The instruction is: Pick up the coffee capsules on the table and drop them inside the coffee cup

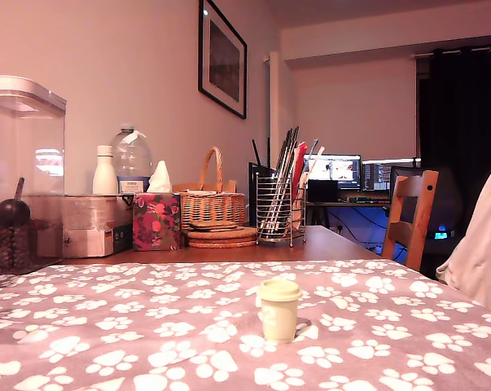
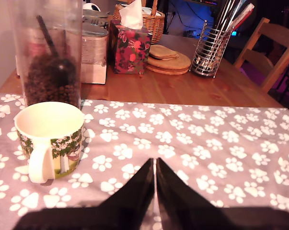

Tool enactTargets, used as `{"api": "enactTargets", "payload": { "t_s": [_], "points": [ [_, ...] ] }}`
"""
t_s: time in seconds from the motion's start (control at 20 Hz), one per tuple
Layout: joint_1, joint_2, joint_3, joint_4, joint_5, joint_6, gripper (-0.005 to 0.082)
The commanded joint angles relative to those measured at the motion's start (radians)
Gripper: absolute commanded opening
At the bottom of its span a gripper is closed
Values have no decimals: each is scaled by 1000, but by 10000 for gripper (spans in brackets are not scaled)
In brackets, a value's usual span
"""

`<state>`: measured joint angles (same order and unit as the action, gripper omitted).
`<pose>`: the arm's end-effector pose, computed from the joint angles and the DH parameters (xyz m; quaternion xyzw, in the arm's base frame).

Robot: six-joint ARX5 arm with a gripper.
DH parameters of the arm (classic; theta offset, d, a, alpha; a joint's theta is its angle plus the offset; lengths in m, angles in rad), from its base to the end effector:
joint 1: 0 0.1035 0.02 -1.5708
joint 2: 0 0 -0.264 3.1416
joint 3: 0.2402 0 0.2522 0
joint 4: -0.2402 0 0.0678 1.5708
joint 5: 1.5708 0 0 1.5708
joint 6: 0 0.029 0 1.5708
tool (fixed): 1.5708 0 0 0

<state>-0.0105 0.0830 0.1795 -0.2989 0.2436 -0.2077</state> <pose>0.0889 -0.0079 0.1894 -0.1140 0.1129 -0.1150 0.9803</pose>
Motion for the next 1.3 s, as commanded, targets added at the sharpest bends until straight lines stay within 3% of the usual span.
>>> {"api": "enactTargets", "payload": {
  "t_s": [0.0, 0.15, 0.3, 0.55, 0.85, 1.25],
  "points": [
    [1, 8, -11, 51, 27, -14, -19],
    [-6, 9, -11, 116, 72, -13, -19],
    [-34, 10, -12, 154, 156, -2, -19],
    [-111, 26, -56, 228, 220, 22, -19],
    [-256, 83, -81, 303, 221, 27, -19],
    [-497, 286, -94, 457, 189, 95, -19]
  ]
}}
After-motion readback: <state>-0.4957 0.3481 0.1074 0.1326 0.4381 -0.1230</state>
